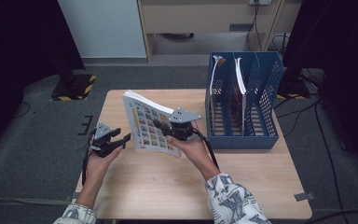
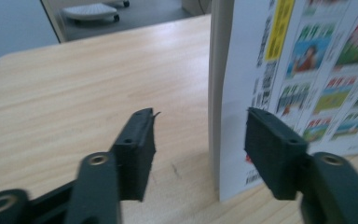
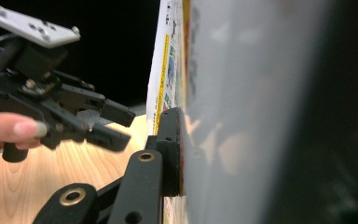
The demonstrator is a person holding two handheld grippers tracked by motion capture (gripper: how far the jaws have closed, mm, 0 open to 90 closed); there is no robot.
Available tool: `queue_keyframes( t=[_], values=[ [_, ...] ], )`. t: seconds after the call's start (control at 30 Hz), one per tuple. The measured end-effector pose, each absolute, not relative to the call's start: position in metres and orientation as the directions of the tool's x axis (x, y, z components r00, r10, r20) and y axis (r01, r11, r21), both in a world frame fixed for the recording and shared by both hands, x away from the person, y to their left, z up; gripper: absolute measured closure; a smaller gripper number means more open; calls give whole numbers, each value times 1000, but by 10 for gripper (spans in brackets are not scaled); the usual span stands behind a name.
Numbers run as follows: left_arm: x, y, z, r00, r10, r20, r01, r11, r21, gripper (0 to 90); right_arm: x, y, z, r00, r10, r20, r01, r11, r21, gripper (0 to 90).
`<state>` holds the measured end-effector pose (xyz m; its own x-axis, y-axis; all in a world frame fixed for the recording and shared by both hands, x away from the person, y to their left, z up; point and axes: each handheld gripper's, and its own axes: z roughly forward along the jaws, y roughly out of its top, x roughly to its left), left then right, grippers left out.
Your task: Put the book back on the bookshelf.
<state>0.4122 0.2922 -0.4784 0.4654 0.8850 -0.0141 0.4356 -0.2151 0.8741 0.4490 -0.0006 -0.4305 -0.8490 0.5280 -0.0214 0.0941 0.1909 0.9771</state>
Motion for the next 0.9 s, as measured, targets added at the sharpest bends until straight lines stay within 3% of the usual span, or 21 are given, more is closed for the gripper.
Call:
queue_keyframes(
  t=[0.43,0.63,0.9],
  values=[
    [398,283,-504,451,892,-7,529,-261,807,160,443,-5,-431,-837,547,14,122,162,979,738],
    [387,285,-499,415,909,-37,529,-208,823,68,438,-5,-422,-832,555,8,120,166,979,738],
    [389,285,-505,401,914,-64,555,-187,811,47,428,-17,-409,-828,561,-11,118,193,974,739]
  ],
)
